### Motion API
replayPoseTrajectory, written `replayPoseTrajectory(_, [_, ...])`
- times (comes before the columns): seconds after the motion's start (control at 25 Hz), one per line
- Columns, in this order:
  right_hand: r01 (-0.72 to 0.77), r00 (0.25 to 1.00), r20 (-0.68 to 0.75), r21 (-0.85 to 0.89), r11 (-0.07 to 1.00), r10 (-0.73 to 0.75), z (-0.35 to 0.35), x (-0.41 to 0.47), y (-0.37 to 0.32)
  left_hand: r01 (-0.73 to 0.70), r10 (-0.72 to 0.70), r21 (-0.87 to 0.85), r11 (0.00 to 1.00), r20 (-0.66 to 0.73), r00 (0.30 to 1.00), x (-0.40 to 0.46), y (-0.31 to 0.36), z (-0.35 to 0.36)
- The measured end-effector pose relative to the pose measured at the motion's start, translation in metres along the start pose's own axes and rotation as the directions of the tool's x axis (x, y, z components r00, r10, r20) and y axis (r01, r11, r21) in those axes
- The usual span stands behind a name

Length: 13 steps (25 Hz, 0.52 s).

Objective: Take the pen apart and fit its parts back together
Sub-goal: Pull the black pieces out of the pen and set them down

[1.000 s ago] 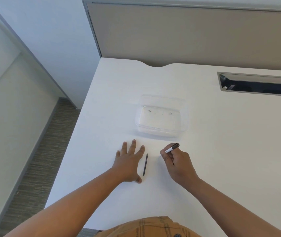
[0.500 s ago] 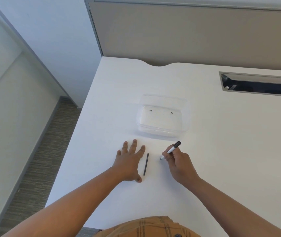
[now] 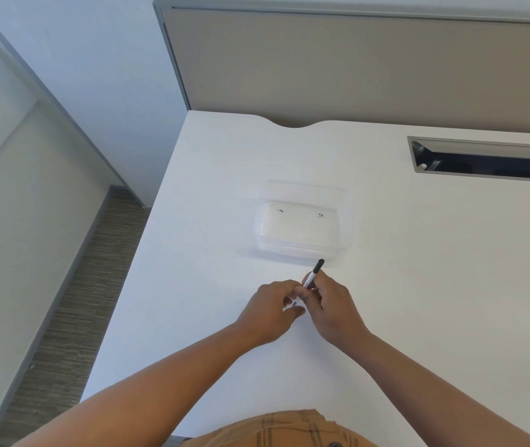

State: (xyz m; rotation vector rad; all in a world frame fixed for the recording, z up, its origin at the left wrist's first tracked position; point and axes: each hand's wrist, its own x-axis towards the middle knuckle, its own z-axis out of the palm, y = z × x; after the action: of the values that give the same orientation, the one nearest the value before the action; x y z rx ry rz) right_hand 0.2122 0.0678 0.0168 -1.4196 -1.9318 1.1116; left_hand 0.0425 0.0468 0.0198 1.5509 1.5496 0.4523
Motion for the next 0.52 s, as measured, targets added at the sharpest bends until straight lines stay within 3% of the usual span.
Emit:
replayPoseTrajectory(0.16, [-0.014,1.000,0.019,0.017,1.000,0.013,0.000,-0.004,0.000,0.022,-0.024,-0.042,0.999,-0.062,0.998,0.001,0.001,0.002])
replayPoseTrajectory(0.28, [-0.077,0.997,0.027,0.042,0.996,0.076,0.000,-0.010,0.001,0.135,-0.155,-0.225,0.965,-0.071,0.985,0.001,0.000,0.000])
replayPoseTrajectory(0.4, [-0.130,0.984,0.117,-0.019,0.991,0.131,0.000,-0.012,0.005,0.247,-0.310,-0.573,0.781,-0.012,0.951,0.000,0.001,-0.004])
replayPoseTrajectory(0.52, [-0.109,0.987,0.116,-0.027,0.994,0.112,0.002,-0.011,0.001,0.288,-0.370,-0.747,0.599,0.061,0.927,-0.002,0.005,-0.010])
